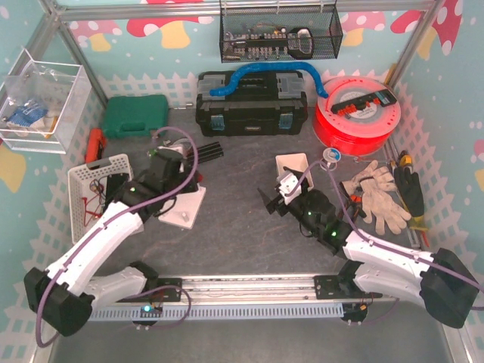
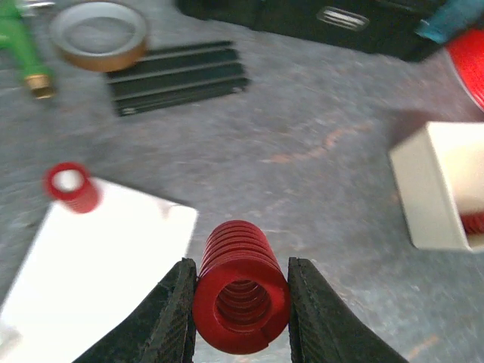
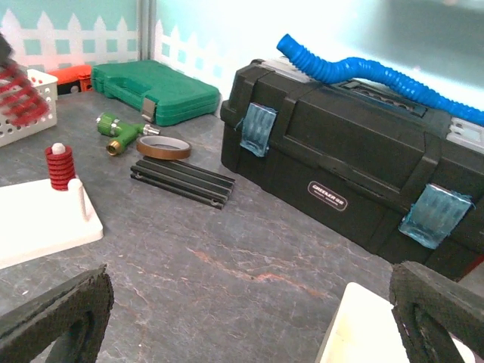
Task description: Install the large spring
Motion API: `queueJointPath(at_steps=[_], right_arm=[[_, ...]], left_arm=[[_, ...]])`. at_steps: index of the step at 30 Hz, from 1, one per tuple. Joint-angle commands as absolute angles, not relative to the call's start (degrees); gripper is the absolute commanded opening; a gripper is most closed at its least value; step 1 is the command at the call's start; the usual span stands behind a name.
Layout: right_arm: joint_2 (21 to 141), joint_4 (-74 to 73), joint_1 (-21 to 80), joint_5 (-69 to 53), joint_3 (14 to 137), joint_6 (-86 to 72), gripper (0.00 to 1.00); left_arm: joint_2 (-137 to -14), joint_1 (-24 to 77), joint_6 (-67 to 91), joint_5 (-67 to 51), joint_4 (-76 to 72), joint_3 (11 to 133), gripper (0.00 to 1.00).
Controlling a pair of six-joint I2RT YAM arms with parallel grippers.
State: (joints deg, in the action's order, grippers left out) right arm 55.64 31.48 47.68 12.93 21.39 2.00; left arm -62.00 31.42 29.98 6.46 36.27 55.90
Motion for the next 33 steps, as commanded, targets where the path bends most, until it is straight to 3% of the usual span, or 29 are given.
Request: queueJointPath(at_steps=[1, 14, 33], right_arm=[[55.5, 32.5, 47.6, 16.0, 20.6, -0.1, 0.99], [53.7, 32.6, 47.5, 20.0, 19.3, -0.2, 0.99], [51.5, 32.1, 47.3, 20.4, 19.0, -1.2, 0.99]], left_arm=[[-58.5, 25.9, 33.7, 9.8, 43.9, 56.9, 0.0], [-59.5, 11.5, 32.4, 7.1, 53.6, 56.8, 0.0], [-62.0, 8.1, 32.4, 5.8, 57.7, 53.1, 0.01]])
